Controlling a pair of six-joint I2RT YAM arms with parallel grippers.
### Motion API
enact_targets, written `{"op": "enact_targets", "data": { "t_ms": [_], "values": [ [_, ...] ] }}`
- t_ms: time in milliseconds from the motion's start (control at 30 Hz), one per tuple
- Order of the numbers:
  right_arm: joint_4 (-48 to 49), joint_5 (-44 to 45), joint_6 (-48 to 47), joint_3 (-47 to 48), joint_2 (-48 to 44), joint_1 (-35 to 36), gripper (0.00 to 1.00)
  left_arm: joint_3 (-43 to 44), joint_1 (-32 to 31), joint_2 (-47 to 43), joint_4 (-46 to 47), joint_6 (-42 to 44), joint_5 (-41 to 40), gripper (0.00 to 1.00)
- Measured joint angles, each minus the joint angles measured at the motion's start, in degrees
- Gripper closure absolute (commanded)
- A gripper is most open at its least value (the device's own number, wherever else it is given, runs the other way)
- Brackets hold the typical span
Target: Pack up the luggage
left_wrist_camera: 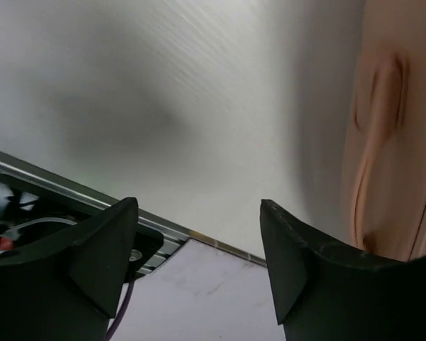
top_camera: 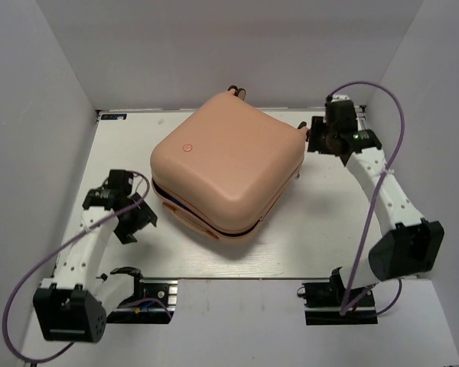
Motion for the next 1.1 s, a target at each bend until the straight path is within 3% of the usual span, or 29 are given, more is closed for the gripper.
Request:
{"op": "enact_targets", "data": {
  "t_ms": [133,267,333,400,600,1033,1100],
  "values": [
    [3.5,-4.7,-2.5,7.9,8.2,-6.2,0.38,-4.7,-7.8,-5.5,2.7,-3.4,3.0,0.21],
    [5.6,-8.6,-4.6,13.7,15.8,-8.5,0.33,-4.5,-17.0,-0.8,6.9,-5.9,3.6,0.21],
    [5.6,-9.9,-5.5,18.6,20.7,-9.0,0.33,-2.6,-20.4,4.7,8.1,-7.0,3.8,0.08],
    [5.7,-11.0,-6.0,23.7,25.4,-9.4,0.32,-1.8,-22.2,8.1,10.3,-9.1,3.9,0.00],
    [5.4,-13.2,-7.2,25.1,28.3,-9.7,0.32,-6.0,-23.1,2.8,17.4,-15.5,3.1,0.00],
    [6.7,-12.3,-5.4,10.5,13.3,-10.8,0.32,-18.9,-26.7,-0.5,31.8,-32.2,-6.1,0.24],
    [6.6,-12.3,-5.4,7.3,9.7,-11.0,0.32,-19.8,-27.8,-0.3,33.8,-34.6,-7.8,0.38]
  ]
}}
